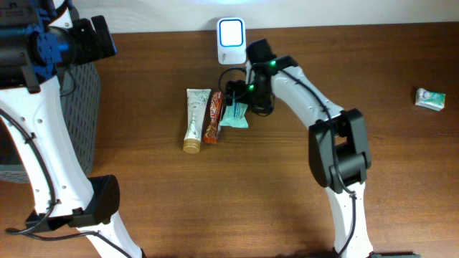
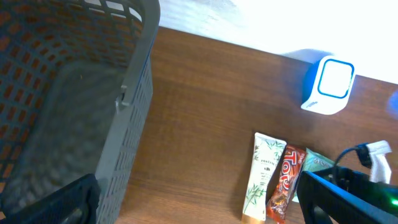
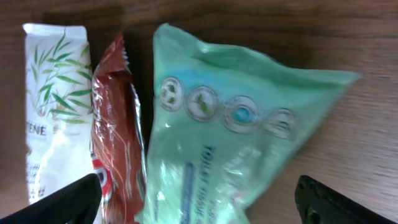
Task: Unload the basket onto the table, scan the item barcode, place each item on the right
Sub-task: 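Grasp the green tissue pack with the right gripper and lift it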
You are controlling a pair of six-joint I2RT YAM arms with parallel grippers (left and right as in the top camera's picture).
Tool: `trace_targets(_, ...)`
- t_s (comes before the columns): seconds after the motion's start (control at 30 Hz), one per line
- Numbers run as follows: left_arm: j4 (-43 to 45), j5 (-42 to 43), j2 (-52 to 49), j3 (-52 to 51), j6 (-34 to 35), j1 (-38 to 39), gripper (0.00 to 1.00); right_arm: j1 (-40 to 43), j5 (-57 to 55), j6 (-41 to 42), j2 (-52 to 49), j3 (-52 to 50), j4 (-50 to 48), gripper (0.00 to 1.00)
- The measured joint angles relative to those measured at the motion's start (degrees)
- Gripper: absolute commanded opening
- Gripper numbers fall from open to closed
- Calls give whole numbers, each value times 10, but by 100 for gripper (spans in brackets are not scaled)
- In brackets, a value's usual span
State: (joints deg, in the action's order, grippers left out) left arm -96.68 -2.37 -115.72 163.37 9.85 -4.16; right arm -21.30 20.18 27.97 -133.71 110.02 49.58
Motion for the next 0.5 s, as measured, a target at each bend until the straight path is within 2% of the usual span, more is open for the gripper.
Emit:
trace_targets(0.03, 0, 0, 0, 0, 0, 0, 99, -11, -19, 8, -3, 0, -7, 85)
trace_targets(0.07, 0, 0, 0, 0, 0, 0, 99, -17, -34, 12, -5, 0, -10, 75)
trace_targets(0.1, 0, 0, 0, 0, 0, 0, 99, -21, -49, 17, -7, 0, -10, 59)
trace_targets(0.17, 0, 0, 0, 0, 0, 0, 99, -24, -78, 21, -12, 0, -10, 45)
trace_targets(0.3, 0, 0, 0, 0, 0, 0, 99, -24, -98, 25, -14, 0, -5, 8)
trace_targets(0.37, 0, 0, 0, 0, 0, 0, 99, -20, -76, 22, -14, 5, 12, 6)
trace_targets(0.43, 0, 0, 0, 0, 0, 0, 99, -5, 0, 5, -15, 10, 37, 6)
trace_targets(0.5, 0, 0, 0, 0, 0, 0, 99, 23, 155, -18, -17, 12, 42, 8)
